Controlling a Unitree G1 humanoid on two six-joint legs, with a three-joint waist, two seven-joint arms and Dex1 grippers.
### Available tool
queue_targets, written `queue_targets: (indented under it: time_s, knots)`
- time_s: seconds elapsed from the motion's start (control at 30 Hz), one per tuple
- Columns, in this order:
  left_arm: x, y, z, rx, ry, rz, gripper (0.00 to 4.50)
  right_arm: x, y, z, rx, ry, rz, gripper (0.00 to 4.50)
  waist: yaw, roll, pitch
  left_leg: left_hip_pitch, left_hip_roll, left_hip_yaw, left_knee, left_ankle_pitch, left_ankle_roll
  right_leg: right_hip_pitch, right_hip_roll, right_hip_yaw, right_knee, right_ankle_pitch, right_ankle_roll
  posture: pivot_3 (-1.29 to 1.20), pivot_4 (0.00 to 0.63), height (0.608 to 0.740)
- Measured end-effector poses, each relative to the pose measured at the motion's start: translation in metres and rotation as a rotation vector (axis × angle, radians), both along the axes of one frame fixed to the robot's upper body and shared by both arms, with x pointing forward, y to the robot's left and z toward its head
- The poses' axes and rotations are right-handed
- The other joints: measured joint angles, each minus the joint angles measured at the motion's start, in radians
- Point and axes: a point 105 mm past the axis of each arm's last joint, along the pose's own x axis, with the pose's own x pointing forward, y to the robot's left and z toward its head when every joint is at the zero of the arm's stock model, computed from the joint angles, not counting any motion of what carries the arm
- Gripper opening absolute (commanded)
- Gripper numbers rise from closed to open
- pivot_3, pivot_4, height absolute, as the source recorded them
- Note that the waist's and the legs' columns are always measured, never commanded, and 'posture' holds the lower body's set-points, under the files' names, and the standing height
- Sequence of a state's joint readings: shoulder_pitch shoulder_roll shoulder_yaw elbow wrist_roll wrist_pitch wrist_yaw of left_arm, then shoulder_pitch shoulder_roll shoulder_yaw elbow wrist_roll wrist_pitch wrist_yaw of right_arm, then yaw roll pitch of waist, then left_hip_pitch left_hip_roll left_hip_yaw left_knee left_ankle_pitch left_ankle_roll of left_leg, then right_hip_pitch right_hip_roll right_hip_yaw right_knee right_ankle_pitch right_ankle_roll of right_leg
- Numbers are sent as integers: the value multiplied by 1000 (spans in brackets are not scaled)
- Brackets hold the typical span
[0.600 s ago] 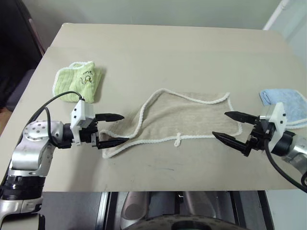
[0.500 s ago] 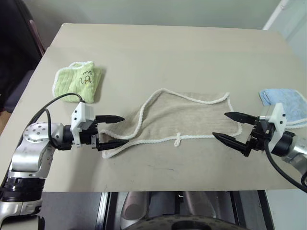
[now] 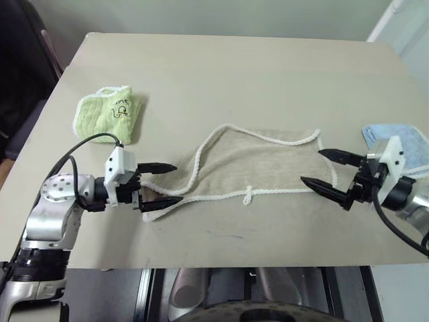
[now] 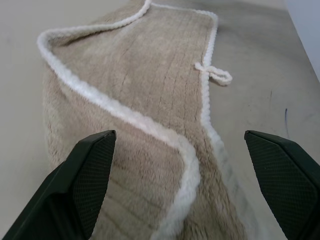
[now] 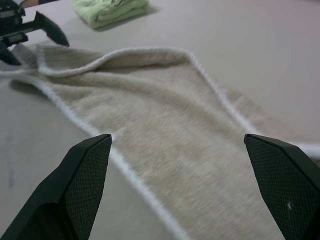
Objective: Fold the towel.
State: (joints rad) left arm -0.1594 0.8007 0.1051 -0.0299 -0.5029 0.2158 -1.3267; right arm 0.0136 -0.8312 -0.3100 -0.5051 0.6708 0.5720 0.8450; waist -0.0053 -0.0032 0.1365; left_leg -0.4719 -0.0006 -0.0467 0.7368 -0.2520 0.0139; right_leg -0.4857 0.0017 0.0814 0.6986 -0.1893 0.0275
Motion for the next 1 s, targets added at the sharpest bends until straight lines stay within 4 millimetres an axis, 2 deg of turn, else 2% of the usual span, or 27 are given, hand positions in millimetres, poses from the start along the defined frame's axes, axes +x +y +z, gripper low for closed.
queue_targets:
  time_s: [0.23,0.37,0.57,0.8,1.0]
  knots:
    - [6,-5,-1,-18,-17,-4,4446,26,-3,1,-49,-62,11,4500,0,0,0,0,1,0,0,0,1,0,0,0,1,0,0,0,150,697]
    - [7,-6,1,-17,-36,-11,4446,50,-3,1,-75,-116,-9,4500,-3,0,0,1,1,0,0,1,1,0,0,0,1,2,-1,0,150,697]
    - [7,-22,-3,-61,-33,-41,4446,69,-13,-10,-135,-131,-43,4500,-1,0,0,0,2,1,0,1,2,0,0,-1,1,2,0,0,150,697]
    - [3,-39,-7,-81,-37,-66,4446,89,-21,-16,-271,-187,-21,4500,-5,0,0,1,3,1,0,2,3,1,0,0,1,3,0,0,150,697]
    - [4,-43,-7,-87,-48,-54,4446,113,-33,-16,-405,-243,-34,4500,-6,0,0,1,3,1,0,2,3,1,0,0,1,3,0,0,150,697]
